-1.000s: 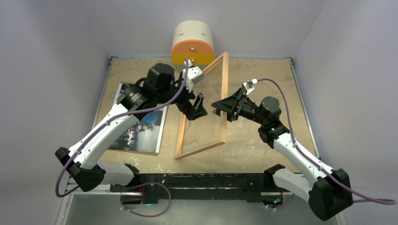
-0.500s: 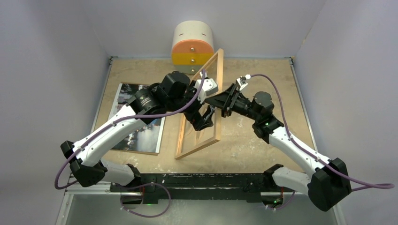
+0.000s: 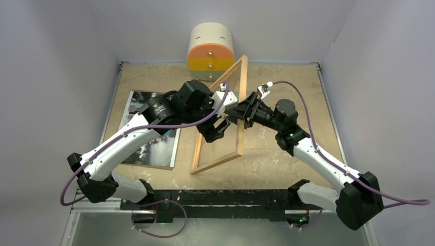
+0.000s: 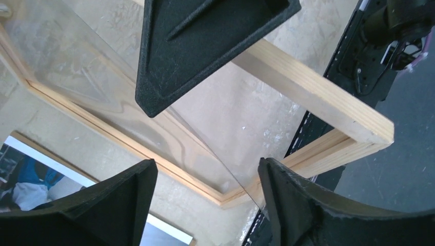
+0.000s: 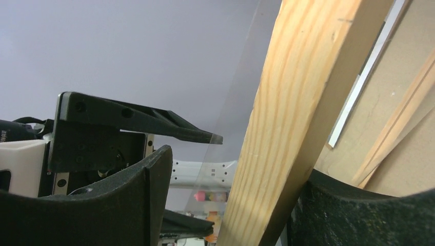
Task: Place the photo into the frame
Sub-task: Pick up the photo frame item from the photo frame.
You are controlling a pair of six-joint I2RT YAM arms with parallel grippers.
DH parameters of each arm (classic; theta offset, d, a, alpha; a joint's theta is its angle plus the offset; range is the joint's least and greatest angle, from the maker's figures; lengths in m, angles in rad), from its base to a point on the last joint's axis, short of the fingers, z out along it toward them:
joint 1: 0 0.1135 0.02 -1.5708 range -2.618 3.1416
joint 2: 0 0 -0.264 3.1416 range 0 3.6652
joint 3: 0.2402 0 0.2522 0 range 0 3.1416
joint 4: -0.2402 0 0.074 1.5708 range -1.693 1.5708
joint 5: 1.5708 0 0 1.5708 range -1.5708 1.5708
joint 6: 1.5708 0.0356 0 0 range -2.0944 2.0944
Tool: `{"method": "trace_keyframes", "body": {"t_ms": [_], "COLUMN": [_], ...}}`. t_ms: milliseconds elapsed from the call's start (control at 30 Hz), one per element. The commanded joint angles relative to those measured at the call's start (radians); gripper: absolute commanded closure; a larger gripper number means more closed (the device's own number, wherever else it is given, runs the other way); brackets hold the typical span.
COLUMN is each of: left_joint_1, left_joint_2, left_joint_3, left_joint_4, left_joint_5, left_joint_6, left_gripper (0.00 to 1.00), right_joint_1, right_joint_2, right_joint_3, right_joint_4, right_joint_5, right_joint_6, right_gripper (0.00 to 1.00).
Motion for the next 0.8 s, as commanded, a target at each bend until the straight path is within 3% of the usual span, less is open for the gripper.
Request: {"method": "trace_keyframes", "body": {"t_ms": [0, 200, 467, 567, 767], "left_joint_1": [-0.005, -0.005, -0.005, -0.004, -0.001], "left_joint_2": [0.002, -0.004, -0.034, -0.040, -0.043], "left_joint_3": [0.059, 0.053, 0.000, 0.008, 0.038], "left_joint_4": [-0.066, -0.098, -0.089, -0.082, -0.068], "left_joint_5": [-0.010, 0.020, -0.048, -0.081, -0.109], "left_joint_6": [0.043, 0.055, 0.066, 0.064, 0.066], "left_gripper": [0.28, 0.36, 0.66, 0.72, 0.94], "right_joint_1": [0.006, 0.004, -0.048, -0.078, -0.133], "right_joint_2": [-0.016, -0.023, -0.071, -0.104, -0.154], "right_joint_3": [0.062, 0.052, 0.041, 0.030, -0.012], "right_joint_4": [-0.021, -0.035, -0.078, -0.126, -0.205], "right_joint_5": [0.003, -0.013, -0.094, -0.118, -0.160], "right_joint_6": [-0.043, -0.053, -0.084, -0.109, -0.152], "right_gripper": [0.31, 0.31, 0.26, 0.22, 0.20]}}
